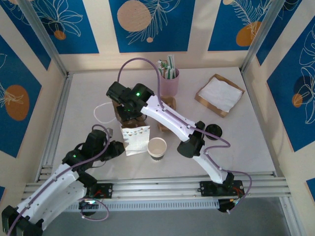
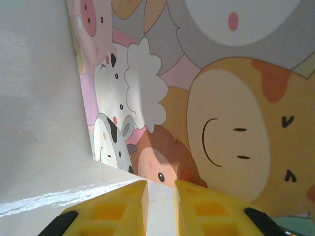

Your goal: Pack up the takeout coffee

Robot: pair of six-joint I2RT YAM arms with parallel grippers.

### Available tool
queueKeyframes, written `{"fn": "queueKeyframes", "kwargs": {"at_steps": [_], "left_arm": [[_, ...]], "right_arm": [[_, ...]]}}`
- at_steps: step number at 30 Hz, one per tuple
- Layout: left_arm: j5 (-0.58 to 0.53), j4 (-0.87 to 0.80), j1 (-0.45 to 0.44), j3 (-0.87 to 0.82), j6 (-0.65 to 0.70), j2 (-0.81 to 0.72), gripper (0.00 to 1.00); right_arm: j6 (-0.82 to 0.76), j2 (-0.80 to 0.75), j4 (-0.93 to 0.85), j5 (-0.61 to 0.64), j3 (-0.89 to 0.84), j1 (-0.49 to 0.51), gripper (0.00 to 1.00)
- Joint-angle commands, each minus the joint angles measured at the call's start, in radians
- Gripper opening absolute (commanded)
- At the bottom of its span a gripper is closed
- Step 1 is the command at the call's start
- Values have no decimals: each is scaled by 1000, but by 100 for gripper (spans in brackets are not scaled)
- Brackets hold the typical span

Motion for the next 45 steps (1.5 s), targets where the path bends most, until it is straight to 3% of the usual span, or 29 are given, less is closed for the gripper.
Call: {"fn": "queueKeyframes", "kwargs": {"at_steps": [1, 22, 45], "left_arm": [[-27, 7, -12, -16, -13, -20, 20], [-15, 77, -19, -49, -13, 25, 20], [-19, 119, -37, -52, -18, 55, 20]], "right_arm": [[-27, -57, -23, 45, 35, 8, 39], [-8, -53, 27, 48, 28, 44, 39], [35, 44, -87, 286, 25, 71, 39]]}}
